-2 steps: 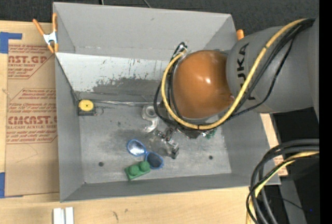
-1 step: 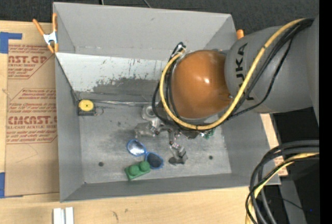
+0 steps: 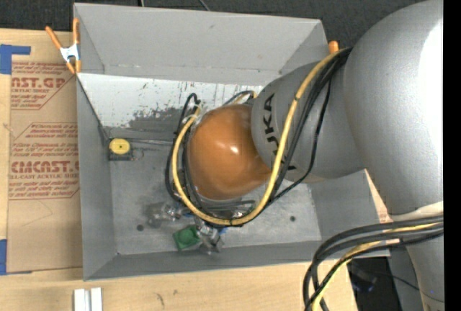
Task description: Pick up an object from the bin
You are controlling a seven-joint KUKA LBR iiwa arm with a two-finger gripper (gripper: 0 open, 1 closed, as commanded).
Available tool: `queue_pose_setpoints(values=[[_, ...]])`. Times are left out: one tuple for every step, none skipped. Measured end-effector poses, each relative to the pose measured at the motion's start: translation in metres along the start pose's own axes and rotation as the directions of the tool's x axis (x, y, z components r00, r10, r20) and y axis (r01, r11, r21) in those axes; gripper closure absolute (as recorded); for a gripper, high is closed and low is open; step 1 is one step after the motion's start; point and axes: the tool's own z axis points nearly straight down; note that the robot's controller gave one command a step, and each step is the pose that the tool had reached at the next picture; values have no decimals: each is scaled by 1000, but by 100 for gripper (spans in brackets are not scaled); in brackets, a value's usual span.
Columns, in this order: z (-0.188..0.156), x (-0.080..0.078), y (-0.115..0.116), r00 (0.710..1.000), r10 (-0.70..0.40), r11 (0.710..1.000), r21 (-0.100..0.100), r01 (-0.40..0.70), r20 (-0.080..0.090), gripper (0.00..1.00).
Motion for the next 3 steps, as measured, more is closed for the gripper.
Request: queue_pose_setpoints(values=[[-3,1,-4,1000,7,1000,5,-7,1,100],[10,-13,-75,857,-515,857,0,515,3,100],[-170,18,-108,871,-492,871,15,492,0,100]])
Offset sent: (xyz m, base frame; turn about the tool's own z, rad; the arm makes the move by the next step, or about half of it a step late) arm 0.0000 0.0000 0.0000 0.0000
